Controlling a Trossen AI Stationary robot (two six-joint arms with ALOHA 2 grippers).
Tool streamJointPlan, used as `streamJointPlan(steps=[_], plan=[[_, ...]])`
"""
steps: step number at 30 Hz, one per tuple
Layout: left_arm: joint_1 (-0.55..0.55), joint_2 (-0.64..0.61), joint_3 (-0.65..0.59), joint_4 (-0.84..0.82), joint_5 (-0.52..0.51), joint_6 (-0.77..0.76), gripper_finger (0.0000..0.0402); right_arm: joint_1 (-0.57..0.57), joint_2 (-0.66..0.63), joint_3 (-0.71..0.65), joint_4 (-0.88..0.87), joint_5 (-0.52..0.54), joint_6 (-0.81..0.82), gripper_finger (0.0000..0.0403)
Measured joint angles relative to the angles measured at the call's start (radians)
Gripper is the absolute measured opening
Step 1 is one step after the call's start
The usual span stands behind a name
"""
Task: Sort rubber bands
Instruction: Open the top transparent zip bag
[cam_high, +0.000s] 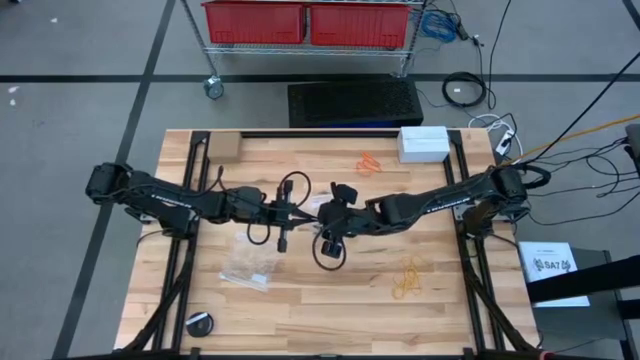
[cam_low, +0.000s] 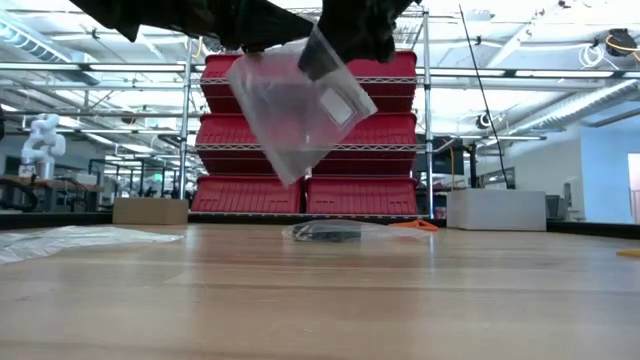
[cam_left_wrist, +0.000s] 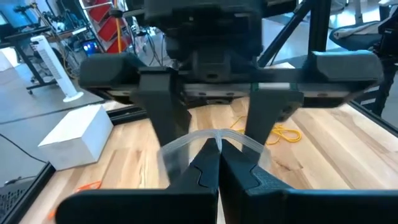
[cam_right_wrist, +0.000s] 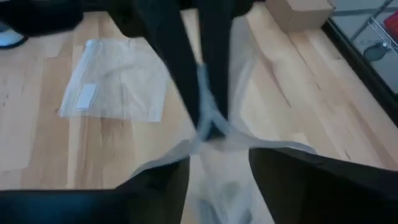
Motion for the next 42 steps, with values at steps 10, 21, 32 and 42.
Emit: streamJointPlan(steps=[10, 21, 32, 42], plan=[[-0.003, 0.000, 0.000, -0.001, -0.017, 0.000, 0.0000, 0.025, 0.055, -0.002, 0.026, 0.115, -0.039, 0.0004], [-0.007, 0.000, 0.000, 0.000, -0.018, 0.000, 0.0000, 0.056, 0.036, -0.263, 0.510, 0.186, -0.049, 0.0000], [-0.006, 0.000, 0.000, 0.013, -0.022, 0.000, 0.0000, 0.000, 0.035, -0.413, 0.906, 0.108, 0.084, 0.0005], [-0.006, 0.000, 0.000, 0.013, -0.027, 0.006, 0.0000, -0.029, 0.044, -0.400, 0.998, -0.029, -0.012, 0.0018]])
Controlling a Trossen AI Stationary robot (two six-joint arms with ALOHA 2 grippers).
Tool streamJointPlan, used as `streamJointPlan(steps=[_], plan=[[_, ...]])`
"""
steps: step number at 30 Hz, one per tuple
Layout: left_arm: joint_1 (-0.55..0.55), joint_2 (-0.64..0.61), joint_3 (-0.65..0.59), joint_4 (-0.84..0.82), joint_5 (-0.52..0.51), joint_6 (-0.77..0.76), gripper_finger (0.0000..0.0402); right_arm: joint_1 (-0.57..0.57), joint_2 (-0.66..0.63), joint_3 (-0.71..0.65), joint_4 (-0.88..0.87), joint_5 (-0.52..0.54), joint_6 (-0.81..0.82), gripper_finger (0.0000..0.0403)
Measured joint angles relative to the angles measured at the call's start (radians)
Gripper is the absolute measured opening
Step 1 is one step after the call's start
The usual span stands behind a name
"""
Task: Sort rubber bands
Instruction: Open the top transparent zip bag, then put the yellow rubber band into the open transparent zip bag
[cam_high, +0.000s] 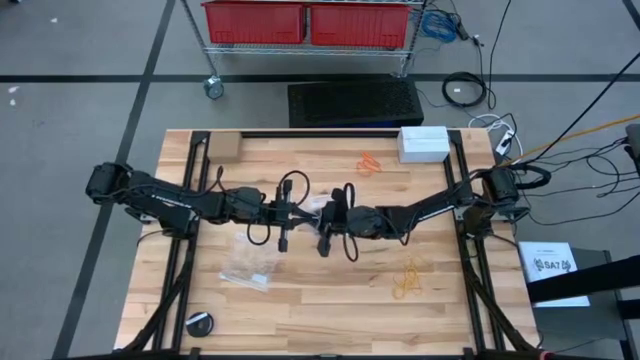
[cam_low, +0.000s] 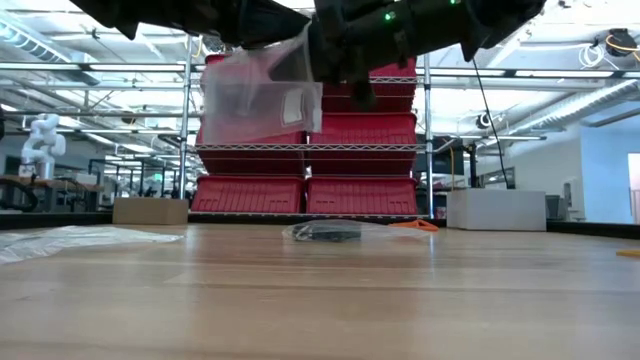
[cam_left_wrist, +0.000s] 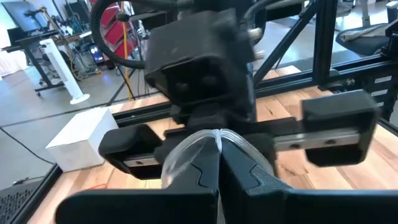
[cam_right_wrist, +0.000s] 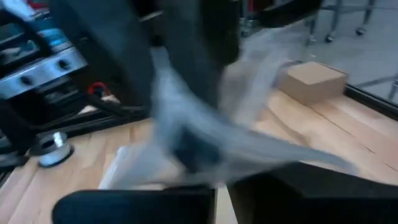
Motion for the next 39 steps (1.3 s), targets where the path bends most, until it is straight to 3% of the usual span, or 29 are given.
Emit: streamJointPlan(steps=[13, 31, 39], plan=[[0.000, 0.000, 0.000, 0.013, -0.018, 0.002, 0.0000, 0.027, -0.001, 0.000, -0.028, -0.002, 0.012, 0.0120], [0.000, 0.000, 0.000, -0.002, -0.018, 0.027, 0.0000, 0.161, -0.378, 0.000, -0.582, 0.002, 0.133, 0.0138], [0.000, 0.000, 0.000, -0.003, -0.018, 0.027, 0.0000, 0.279, -0.537, 0.001, -0.981, -0.011, 0.385, 0.0138]])
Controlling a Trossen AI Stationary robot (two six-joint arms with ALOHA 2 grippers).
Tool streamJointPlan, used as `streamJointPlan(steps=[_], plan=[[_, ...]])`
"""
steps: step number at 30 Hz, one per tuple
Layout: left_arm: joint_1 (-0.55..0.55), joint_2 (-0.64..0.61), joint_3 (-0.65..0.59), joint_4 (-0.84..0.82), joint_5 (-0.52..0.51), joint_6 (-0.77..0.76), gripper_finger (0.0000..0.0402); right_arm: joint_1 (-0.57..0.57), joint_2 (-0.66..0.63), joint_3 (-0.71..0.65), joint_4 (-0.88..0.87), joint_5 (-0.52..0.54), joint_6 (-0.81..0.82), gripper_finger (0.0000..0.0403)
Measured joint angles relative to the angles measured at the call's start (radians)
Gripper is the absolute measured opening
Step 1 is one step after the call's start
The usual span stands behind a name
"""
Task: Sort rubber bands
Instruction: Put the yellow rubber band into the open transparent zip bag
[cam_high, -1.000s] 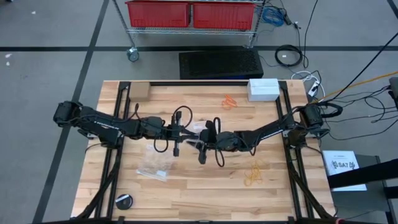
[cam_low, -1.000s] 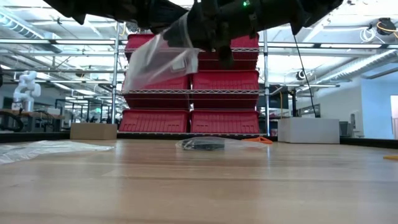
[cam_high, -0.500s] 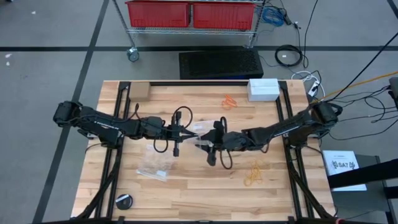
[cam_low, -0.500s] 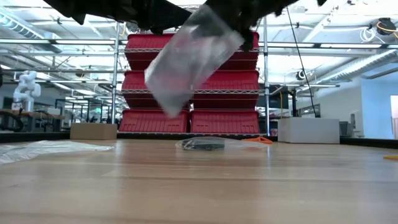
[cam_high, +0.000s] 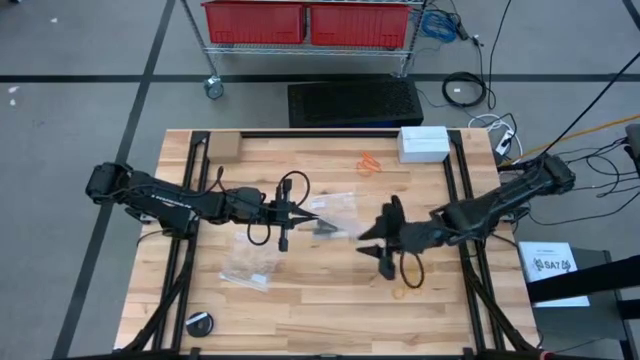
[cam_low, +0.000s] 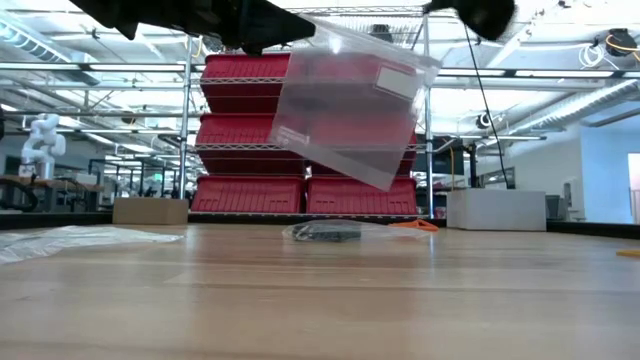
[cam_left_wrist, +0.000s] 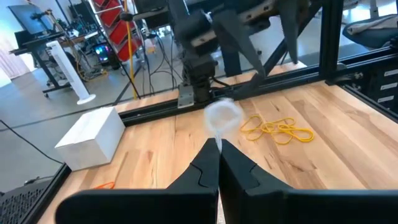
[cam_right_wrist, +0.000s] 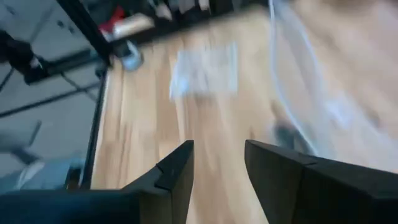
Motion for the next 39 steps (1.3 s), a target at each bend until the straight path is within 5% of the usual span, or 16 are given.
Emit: streamJointPlan(steps=[6, 13, 33, 39], plan=[[0.000, 0.000, 0.000, 0.000, 0.000, 0.000, 0.0000, 0.098, 0.043, -0.016, -0.389, -0.110, 0.389, 0.0138], [0.000, 0.000, 0.000, 0.000, 0.000, 0.000, 0.0000, 0.198, 0.126, -0.144, -0.425, -0.314, 0.583, 0.0138], [0.003, 0.000, 0.000, 0.000, 0.000, -0.001, 0.0000, 0.204, 0.152, -0.348, -0.249, -0.271, 0.618, 0.0135], [0.003, 0.000, 0.000, -0.001, 0.000, -0.001, 0.0000, 0.204, 0.152, -0.366, -0.260, -0.267, 0.628, 0.0085]])
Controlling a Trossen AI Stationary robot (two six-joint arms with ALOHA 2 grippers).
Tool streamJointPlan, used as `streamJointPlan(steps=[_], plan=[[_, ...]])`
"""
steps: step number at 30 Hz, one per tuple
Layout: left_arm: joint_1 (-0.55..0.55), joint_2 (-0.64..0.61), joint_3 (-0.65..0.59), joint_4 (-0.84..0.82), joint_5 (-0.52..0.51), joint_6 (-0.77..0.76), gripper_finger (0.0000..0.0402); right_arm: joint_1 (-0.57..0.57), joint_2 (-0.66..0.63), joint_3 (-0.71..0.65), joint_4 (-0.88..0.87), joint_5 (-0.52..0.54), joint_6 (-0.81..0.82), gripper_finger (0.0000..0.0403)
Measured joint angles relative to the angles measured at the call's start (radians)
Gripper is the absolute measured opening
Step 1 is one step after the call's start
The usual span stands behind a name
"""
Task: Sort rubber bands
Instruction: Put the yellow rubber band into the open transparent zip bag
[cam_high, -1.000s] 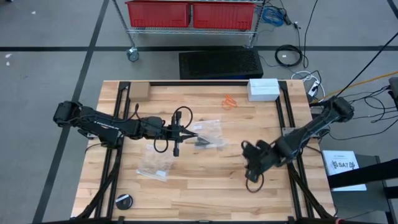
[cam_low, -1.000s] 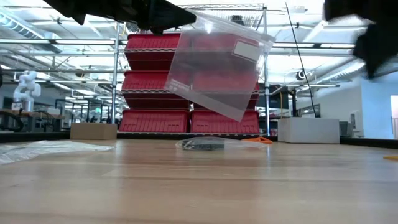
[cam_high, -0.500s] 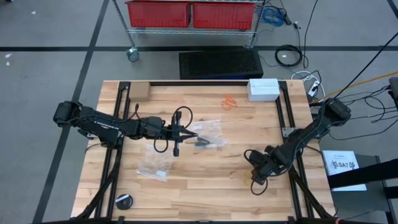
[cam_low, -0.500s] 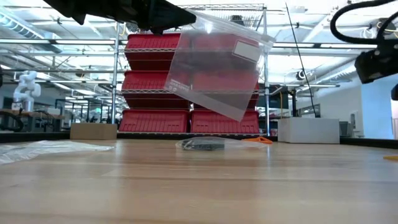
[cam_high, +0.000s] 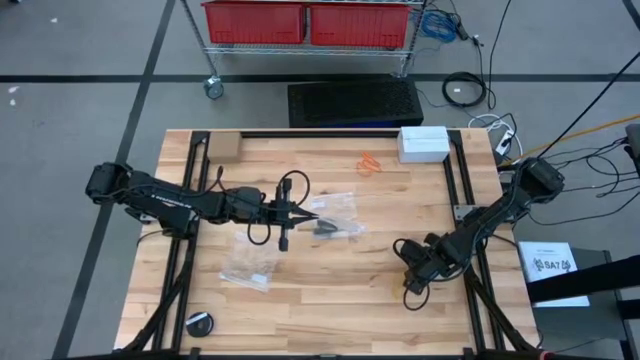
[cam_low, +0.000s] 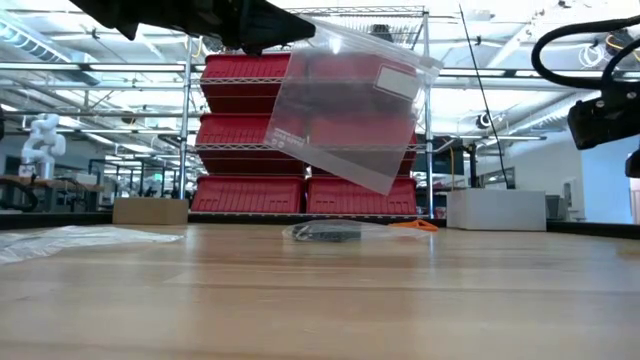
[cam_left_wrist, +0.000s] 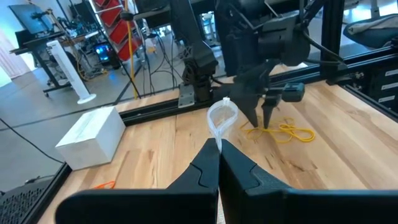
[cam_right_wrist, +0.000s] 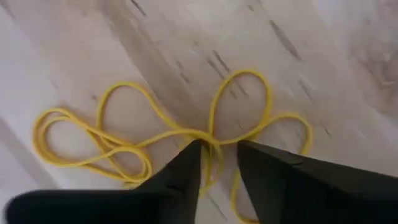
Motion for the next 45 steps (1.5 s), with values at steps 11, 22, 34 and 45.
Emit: streamJointPlan(steps=[11, 22, 34, 45], plan=[[0.000, 0.000, 0.000, -0.001, 0.000, 0.000, 0.0000, 0.000, 0.000, 0.136, -0.130, -0.011, -0.021, 0.0014], [0.000, 0.000, 0.000, -0.001, 0.000, -0.002, 0.0000, 0.000, 0.000, 0.473, -0.410, 0.046, -0.105, 0.0002], [0.000, 0.000, 0.000, -0.003, 0.000, -0.002, 0.0000, -0.054, 0.000, 0.804, -0.553, 0.384, -0.256, 0.0001], [0.000, 0.000, 0.000, -0.003, 0.000, -0.003, 0.0000, -0.178, 0.000, 0.909, -0.350, 0.518, -0.555, 0.0000]])
